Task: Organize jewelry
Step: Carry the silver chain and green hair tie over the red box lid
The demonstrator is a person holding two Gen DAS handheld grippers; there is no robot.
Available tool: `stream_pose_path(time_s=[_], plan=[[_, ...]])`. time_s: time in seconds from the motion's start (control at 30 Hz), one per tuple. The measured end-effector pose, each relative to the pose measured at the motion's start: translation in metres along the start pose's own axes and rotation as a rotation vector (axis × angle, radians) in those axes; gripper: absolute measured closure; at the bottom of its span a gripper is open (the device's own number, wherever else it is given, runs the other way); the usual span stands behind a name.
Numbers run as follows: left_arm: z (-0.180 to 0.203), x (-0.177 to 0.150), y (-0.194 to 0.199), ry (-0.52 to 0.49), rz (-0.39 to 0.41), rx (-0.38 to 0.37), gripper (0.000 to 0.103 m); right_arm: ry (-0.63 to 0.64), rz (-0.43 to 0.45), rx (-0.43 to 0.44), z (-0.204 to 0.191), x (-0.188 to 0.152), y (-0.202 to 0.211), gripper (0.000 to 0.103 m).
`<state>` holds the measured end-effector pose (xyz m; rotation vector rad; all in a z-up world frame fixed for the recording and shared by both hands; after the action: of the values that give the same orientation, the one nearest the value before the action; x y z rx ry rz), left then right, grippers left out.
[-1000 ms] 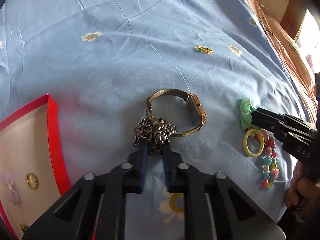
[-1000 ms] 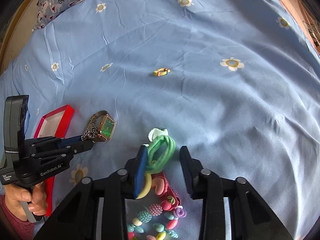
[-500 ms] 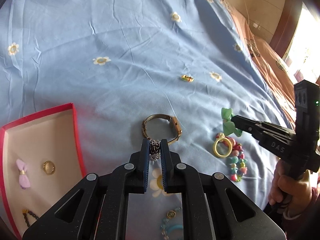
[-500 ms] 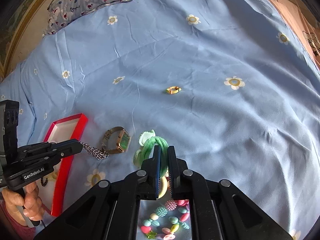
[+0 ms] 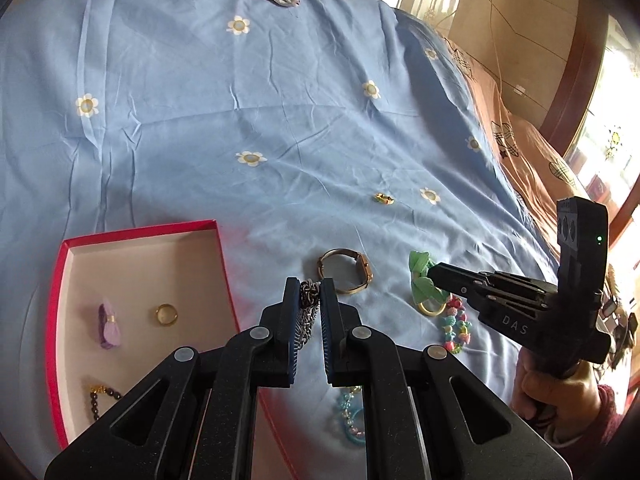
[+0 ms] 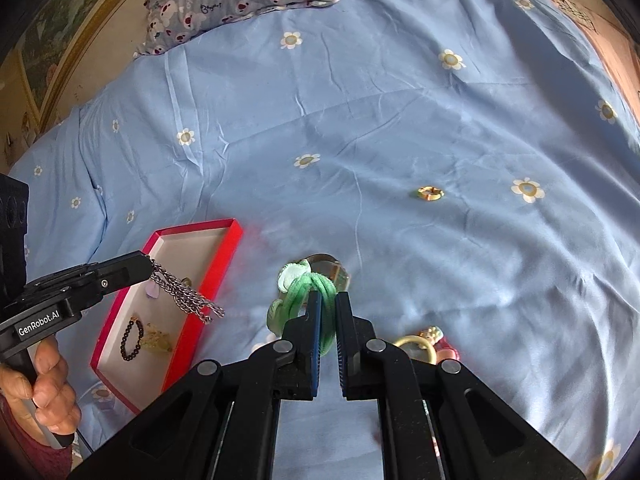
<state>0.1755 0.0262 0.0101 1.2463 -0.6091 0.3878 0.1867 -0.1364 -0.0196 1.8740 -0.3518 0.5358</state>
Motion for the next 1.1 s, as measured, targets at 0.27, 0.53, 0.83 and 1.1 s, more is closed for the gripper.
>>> stream_pose_path(time_s=[0.27,0.53,0.83,1.1], plan=[[-0.042,-0.017,0.028,0.089,0.026,0.033,0.095,0.062,-0.034,0.064,-0.045,-0.006,-0.015,0.097],[-0.078,-0.025,0.054,0.149,0.064,0.078,0.095,0.136,-0.064,0.132,-0.098,-0.007,-0.033,0.097],[-0.116,-0.037,0.059,0.212,0.062,0.118,0.095,0.193,-0.109,0.186,-0.144,-0.008,-0.059,0.097],[-0.143,-0.048,0.043,0.27,0.036,0.127,0.095,0.252,-0.174,0.203,-0.175,-0.015,-0.091,0.097]])
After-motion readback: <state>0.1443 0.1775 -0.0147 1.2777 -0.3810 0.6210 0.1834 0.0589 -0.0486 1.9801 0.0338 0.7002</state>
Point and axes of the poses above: each gripper's, at about its wrist camera, not at the fingertips, and y roughly against the way its jaws point, z to its right, x to its top, the point moved 5 cm from there along -y, roughly the way its jaws point, and after that the axes turned 5 degrees about -z, right-handed, at the moved point
